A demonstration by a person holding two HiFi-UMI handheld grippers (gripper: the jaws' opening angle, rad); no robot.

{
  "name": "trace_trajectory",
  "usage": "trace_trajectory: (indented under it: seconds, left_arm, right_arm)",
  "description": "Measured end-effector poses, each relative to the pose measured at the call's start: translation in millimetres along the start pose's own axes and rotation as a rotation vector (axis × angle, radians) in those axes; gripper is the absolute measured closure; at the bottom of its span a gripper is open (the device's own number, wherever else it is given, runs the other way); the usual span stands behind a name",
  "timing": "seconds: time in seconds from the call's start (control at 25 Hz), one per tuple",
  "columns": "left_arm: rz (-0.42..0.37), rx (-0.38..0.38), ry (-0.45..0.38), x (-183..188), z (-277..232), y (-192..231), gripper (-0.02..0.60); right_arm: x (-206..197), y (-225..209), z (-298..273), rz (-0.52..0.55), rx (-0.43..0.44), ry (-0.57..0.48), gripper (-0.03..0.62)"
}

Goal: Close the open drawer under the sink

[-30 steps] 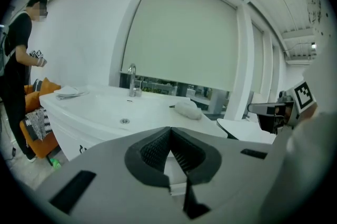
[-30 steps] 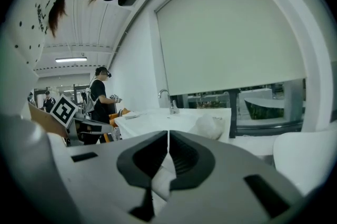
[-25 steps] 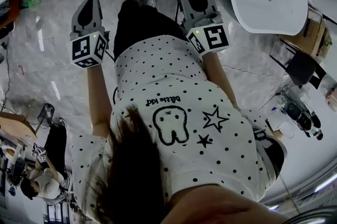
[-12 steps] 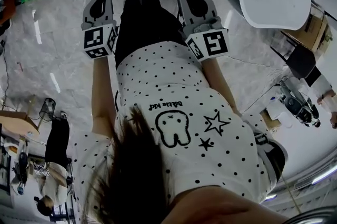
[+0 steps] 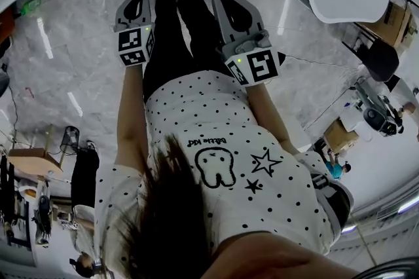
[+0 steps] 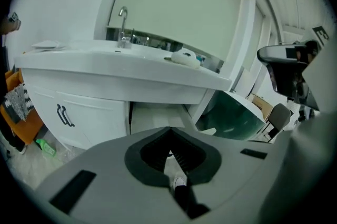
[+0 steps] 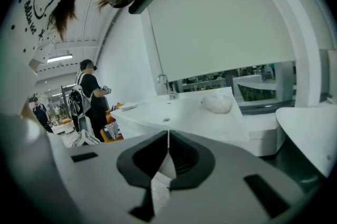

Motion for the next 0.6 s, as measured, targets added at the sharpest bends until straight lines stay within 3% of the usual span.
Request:
trace_trajectory:
  seconds: [0.36,0.6]
  left_arm:
    - [-0.038,0.003,0.109,-51,-45,3,0.574]
    - [-0.011,-0.076,0.183,-93,-91,-1,0.545]
  right_arm:
    - [-24,12,-9,-0.047,-0.034,0.012,0.579]
    - [-38,8,-15,-0.083,-0.047,0.021,0.579]
Point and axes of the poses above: the fingertips, and each gripper's own axes: z backward along the fingers, y to its left, x out of its top, the point moved 6 cm from there along z, backward along the fingers, and after that the axes turned 3 degrees about -z, right-handed, at the moved point
